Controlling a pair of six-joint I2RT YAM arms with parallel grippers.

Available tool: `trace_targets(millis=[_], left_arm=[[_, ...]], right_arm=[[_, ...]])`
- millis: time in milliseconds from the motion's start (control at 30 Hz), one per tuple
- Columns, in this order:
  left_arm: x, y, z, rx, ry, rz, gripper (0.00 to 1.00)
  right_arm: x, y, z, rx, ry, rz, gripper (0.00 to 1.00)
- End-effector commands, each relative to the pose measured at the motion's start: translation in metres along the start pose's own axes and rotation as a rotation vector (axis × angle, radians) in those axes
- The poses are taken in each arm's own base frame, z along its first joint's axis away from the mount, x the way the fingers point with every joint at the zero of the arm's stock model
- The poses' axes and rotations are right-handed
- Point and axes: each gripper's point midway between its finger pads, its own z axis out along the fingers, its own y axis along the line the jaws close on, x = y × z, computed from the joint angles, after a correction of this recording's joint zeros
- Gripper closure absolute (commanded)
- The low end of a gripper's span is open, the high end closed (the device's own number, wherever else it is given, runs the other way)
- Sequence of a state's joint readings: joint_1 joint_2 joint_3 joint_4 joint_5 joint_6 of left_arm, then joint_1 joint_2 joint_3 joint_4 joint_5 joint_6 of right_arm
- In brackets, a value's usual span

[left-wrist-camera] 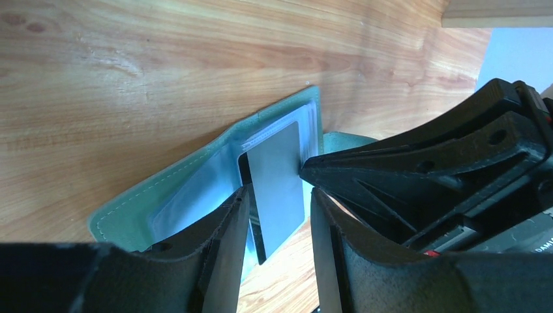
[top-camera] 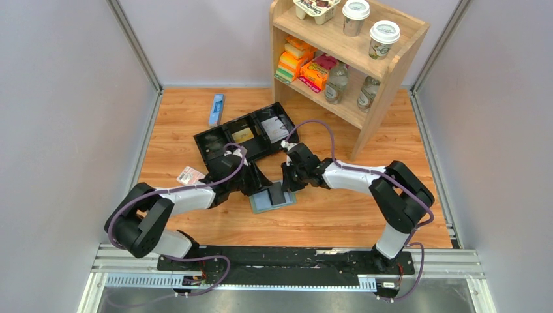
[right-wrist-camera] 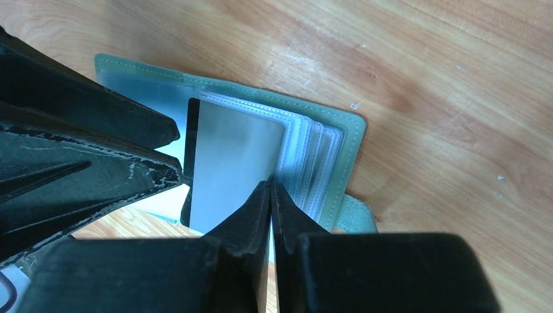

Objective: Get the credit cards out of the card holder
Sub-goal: Remove the credit card from the card holder.

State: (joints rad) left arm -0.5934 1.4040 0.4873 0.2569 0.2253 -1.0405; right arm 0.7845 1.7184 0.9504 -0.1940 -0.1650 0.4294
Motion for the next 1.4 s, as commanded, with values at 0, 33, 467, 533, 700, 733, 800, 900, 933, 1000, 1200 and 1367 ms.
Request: trace_targets(millis=[0, 33, 467, 533, 700, 733, 800, 900, 933, 1000, 1200, 1367], left_arm=[[-0.002, 0.003, 0.003, -0.022, -0.007, -0.036, 0.52], [-0.001, 0.003, 0.004, -0.023, -0.005, -0.041, 0.52], [0.001, 0.020, 0.003, -0.057, -0.001, -0.064, 0.52], [0.002, 0.014, 0.006, -0.015, 0.013, -0.053, 0.53], [0.003, 0.002, 0.009, 0.070, 0.021, -0.034, 0.57], [0.003, 0.002, 0.009, 0.078, 0.020, -0.034, 0.57], [0.003, -0.003, 0.010, 0.104, 0.023, -0.029, 0.59], [0.002, -0.008, 0.009, 0.145, 0.019, -0.021, 0.63], [0.001, -0.010, 0.008, 0.155, 0.012, -0.016, 0.65], [-0.001, -0.013, 0.004, 0.174, -0.007, -0.010, 0.72], [-0.004, -0.023, -0.005, 0.235, -0.043, 0.023, 0.83], [-0.006, -0.029, -0.007, 0.268, -0.052, 0.035, 0.94]], right_arm=[[0.016, -0.004, 0.009, 0.007, 0.058, 0.014, 0.93], [0.016, -0.004, 0.009, 0.006, 0.059, 0.011, 0.94], [0.020, -0.004, 0.011, -0.002, 0.071, 0.013, 0.95], [0.020, -0.003, 0.012, -0.005, 0.073, 0.013, 0.95], [0.020, -0.004, 0.012, -0.006, 0.073, 0.015, 0.95], [0.022, -0.003, 0.013, -0.008, 0.078, 0.014, 0.95], [0.021, -0.003, 0.013, -0.010, 0.075, 0.016, 0.95], [0.023, -0.003, 0.014, -0.010, 0.080, 0.014, 0.95], [0.022, -0.003, 0.014, -0.011, 0.079, 0.017, 0.95], [0.023, -0.005, 0.014, -0.008, 0.080, 0.019, 0.95], [0.023, -0.004, 0.016, -0.015, 0.085, 0.024, 0.95], [0.025, -0.005, 0.017, -0.013, 0.091, 0.028, 0.95]])
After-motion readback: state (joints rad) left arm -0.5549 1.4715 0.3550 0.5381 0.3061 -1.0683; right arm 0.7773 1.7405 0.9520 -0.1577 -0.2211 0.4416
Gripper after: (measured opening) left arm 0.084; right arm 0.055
